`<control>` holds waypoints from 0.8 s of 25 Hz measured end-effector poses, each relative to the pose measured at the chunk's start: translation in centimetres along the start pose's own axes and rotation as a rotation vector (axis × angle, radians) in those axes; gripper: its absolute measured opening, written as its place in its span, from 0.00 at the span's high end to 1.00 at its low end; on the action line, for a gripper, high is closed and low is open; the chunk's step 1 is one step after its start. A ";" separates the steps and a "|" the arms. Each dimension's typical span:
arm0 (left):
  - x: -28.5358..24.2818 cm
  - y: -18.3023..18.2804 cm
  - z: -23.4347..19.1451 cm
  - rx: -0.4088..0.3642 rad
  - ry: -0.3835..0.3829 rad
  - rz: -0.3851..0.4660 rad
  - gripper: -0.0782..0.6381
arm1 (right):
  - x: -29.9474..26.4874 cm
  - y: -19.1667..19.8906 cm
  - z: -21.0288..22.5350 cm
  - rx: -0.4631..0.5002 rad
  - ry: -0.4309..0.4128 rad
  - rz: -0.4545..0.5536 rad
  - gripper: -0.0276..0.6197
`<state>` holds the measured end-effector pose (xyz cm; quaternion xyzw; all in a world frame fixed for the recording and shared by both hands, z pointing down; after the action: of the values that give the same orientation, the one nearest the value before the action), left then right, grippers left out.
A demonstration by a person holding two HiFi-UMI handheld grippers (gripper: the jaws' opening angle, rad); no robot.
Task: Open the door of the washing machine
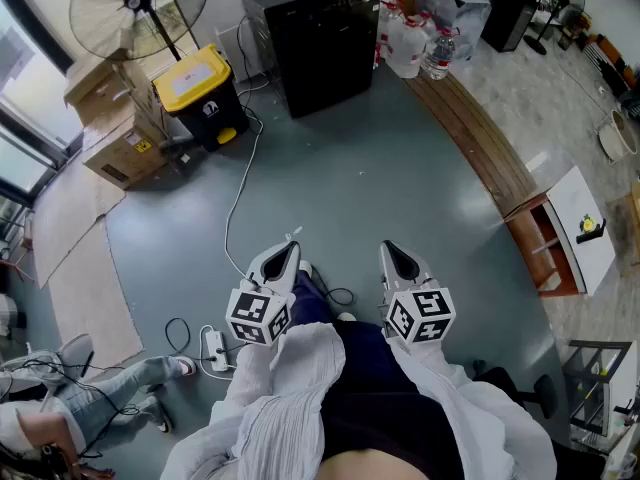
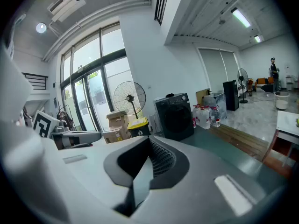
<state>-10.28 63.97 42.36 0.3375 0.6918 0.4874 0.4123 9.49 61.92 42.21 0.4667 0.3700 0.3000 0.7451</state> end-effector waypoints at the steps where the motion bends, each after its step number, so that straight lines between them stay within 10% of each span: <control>1: 0.1 0.1 0.1 0.002 0.003 -0.003 0.90 | 0.2 0.2 -0.1 -0.003 0.000 -0.006 0.94; 14: 1.4 1.6 0.8 0.031 0.002 -0.024 0.90 | 1.6 2.7 -0.8 -0.050 0.015 -0.034 0.94; 20: -0.2 1.2 -1.1 0.100 0.008 0.004 0.65 | -1.3 2.7 -0.6 -0.056 0.007 -0.054 0.94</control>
<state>-11.14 63.69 43.76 0.3570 0.7164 0.4543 0.3910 7.96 62.19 44.86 0.4347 0.3764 0.2917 0.7644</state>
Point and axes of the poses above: the fingertips, and each gripper's own axes: x backward along the fingers, z to its right, y out of its underside, the point moved 3 cm from there along x, backward along the fingers, and after that the axes turned 3 degrees about z, right-handed, at the moved point
